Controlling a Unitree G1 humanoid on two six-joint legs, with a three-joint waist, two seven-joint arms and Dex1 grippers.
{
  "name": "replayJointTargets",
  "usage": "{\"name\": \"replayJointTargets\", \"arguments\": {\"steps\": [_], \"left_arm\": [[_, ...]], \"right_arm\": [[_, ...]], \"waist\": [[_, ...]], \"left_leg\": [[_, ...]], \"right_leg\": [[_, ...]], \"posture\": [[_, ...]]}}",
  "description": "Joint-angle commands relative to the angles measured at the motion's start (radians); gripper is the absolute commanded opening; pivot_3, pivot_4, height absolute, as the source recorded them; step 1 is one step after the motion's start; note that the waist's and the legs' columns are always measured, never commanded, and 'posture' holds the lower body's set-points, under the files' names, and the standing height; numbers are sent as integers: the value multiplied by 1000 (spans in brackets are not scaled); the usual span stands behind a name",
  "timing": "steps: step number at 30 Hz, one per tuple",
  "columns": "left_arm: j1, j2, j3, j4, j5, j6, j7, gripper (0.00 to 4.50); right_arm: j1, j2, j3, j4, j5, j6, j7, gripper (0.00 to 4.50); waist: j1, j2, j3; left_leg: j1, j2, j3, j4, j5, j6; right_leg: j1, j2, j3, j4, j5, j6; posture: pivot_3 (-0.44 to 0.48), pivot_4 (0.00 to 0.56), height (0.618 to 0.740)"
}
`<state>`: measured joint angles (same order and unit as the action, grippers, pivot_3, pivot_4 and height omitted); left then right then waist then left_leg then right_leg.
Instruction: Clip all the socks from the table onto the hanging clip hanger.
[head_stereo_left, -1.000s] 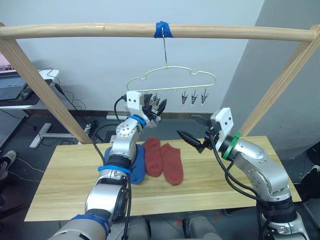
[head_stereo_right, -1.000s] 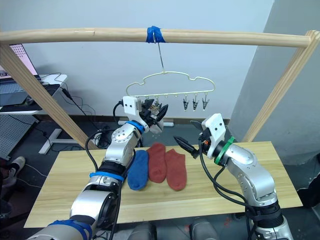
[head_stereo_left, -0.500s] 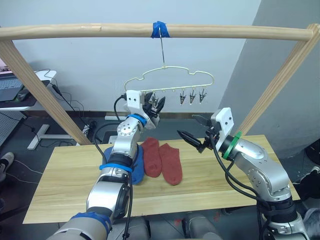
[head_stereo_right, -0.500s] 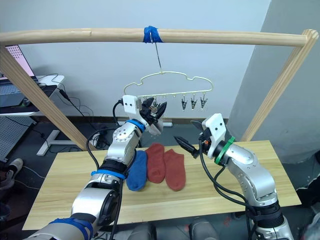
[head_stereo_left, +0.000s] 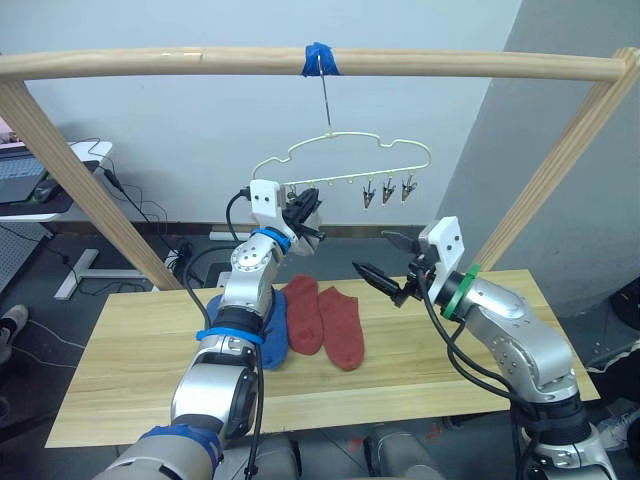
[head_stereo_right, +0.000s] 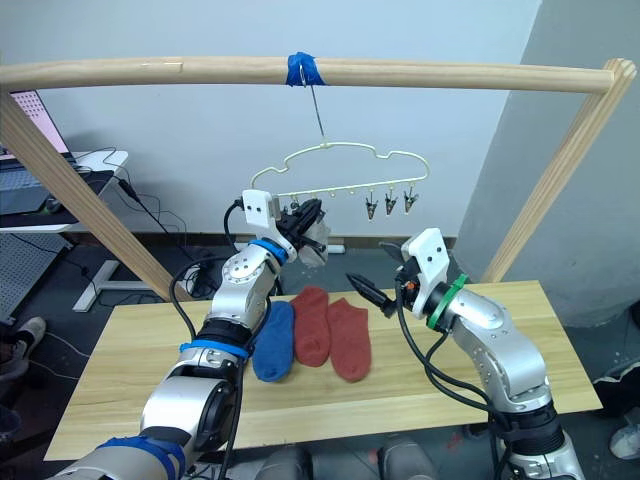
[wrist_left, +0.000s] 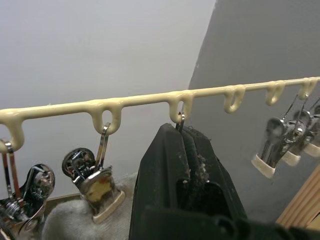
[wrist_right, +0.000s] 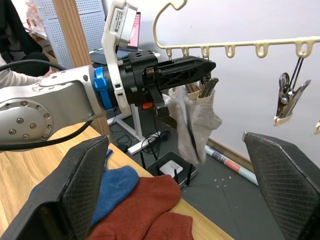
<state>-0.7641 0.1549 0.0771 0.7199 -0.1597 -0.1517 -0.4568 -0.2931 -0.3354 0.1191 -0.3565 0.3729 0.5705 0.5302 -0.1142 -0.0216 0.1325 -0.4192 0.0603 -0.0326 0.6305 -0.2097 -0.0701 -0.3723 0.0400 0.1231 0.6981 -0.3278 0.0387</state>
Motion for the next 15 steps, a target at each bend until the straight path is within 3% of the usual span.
{"name": "replayJointTargets", "arguments": {"steps": [1, 7, 15], "left_arm": [[11, 12, 2, -107, -31, 70, -31, 41], [39, 39, 1, -175, -25, 111, -44, 41], [45, 27, -11, -136, 7, 76, -19, 41]], "right_arm": [[-7, 5, 44, 112, -90, -59, -26, 4500], [-70, 69, 38, 248, -114, -146, -19, 4500], [-63, 97, -19, 137, -44, -192, 15, 4500]], "waist": [[1, 0, 0], [4, 0, 0], [28, 0, -1]], "left_leg": [[0, 0, 0, 0, 0, 0], [0, 0, 0, 0, 0, 0], [0, 0, -1, 0, 0, 0]], "right_leg": [[0, 0, 0, 0, 0, 0], [0, 0, 0, 1, 0, 0], [0, 0, -1, 1, 0, 0]], "posture": [[-67, 94, 740], [-38, 90, 740], [-35, 73, 740]]}}
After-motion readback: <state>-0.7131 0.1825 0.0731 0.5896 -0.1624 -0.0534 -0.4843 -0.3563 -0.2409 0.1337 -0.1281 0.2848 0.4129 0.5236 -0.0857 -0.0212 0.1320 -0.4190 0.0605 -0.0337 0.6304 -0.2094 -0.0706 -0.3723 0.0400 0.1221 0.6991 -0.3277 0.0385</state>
